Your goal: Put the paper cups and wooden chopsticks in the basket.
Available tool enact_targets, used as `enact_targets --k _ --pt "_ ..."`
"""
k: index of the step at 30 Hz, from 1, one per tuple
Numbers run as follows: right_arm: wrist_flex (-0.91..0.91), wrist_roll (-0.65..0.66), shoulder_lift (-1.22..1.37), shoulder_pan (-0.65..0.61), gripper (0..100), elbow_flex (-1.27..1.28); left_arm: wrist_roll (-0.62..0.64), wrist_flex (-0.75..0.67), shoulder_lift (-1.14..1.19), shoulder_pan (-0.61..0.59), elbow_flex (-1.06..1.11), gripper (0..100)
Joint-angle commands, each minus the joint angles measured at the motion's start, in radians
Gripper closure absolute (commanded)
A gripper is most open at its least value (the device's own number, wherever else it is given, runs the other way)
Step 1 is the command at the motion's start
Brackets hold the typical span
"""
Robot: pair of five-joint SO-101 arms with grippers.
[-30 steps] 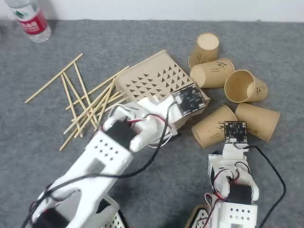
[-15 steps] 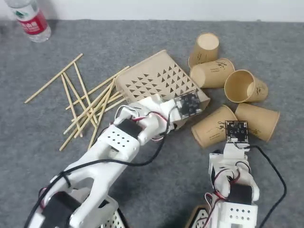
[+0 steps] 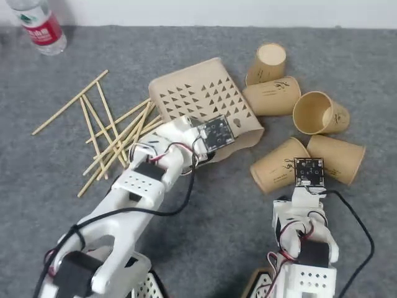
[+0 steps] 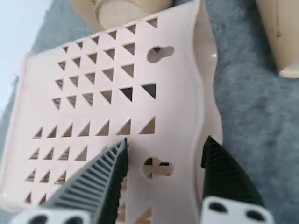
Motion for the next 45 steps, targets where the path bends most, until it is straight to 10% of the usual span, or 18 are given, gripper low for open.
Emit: enact_targets --k 1,12,35,45 --pt "-0.019 0.021 -0.01 0.007 80.0 0.018 -0.044 -0.163 0.0 -0.029 0.062 76" --pt "-0.021 0.021 -0.01 0.007 80.0 0.018 -0.238 -0.907 0.008 -0.12 0.417 80" --pt "-0.016 0.021 -0.01 0.007 80.0 0.018 -0.092 -0.861 0.014 -0.084 0.332 92" --pt "-0.019 0.021 -0.01 0.008 80.0 0.018 -0.129 -0.575 0.0 -0.061 0.202 99"
